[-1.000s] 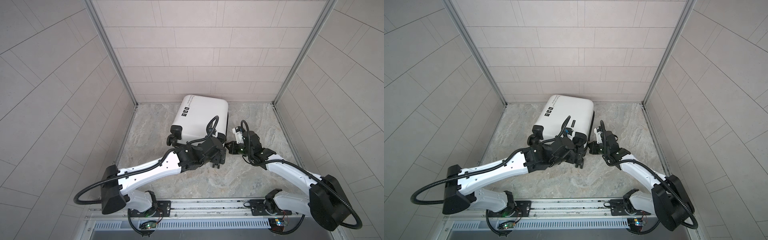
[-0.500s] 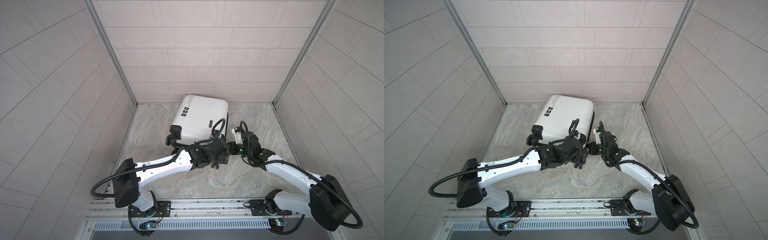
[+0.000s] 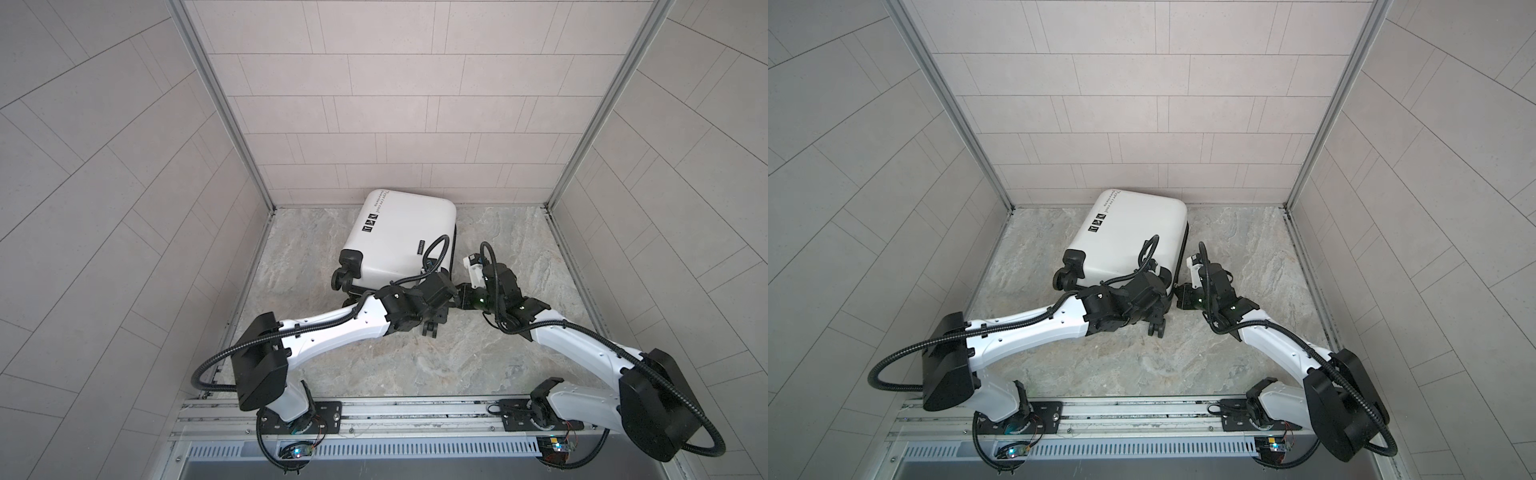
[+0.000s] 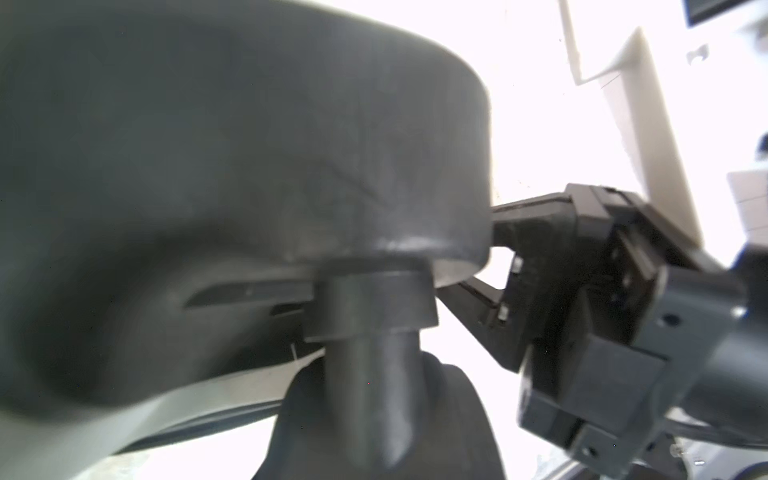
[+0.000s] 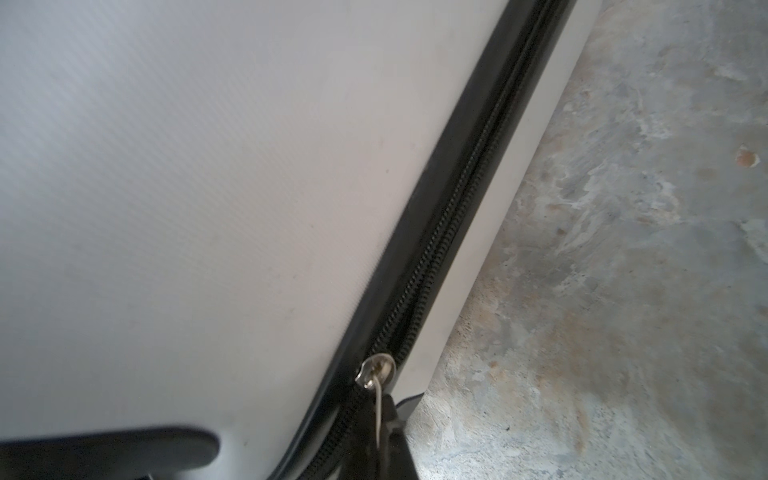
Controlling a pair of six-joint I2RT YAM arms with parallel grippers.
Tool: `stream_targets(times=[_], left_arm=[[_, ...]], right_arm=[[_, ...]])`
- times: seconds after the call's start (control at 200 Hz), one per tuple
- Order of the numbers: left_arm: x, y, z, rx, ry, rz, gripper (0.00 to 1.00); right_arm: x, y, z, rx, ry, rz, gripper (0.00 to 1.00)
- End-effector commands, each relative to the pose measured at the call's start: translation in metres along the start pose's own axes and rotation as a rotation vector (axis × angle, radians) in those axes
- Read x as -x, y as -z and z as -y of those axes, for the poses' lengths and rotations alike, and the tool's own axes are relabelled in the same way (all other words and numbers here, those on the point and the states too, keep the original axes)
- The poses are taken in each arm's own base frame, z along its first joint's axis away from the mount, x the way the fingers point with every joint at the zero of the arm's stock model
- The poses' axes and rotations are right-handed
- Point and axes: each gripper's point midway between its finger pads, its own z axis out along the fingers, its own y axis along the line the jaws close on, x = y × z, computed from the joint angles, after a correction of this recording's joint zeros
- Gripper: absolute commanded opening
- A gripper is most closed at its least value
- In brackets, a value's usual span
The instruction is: Pack the luggage
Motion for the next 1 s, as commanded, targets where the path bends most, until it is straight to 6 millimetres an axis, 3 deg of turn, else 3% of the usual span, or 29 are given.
stream_targets(times=[0.0,0.03,0.415,0.64,0.996], left_arm=[[0.015,0.013,-0.014,0.046,-0.028,0.047,0.06],[0.018,0.017,-0.016,0.051,-0.032,0.053,0.00],[0.030,0.058,-0.030,0.051,-0.062,0.109,0.00],[0.031,0.068,-0.029,0.021,-0.061,0.116,0.00],[0.024,0.073,-0.034,0.012,-0.065,0.108,0.00]], right_arm=[[0.020,0.010,-0.009,0.015,0.034,0.073,0.00],[0.022,0.012,-0.007,0.012,0.033,0.077,0.00],[0.045,0.027,0.011,-0.043,0.020,0.115,0.00],[0.055,0.024,0.010,-0.051,0.020,0.122,0.00],[0.064,0.016,0.033,-0.133,-0.010,0.128,0.00]])
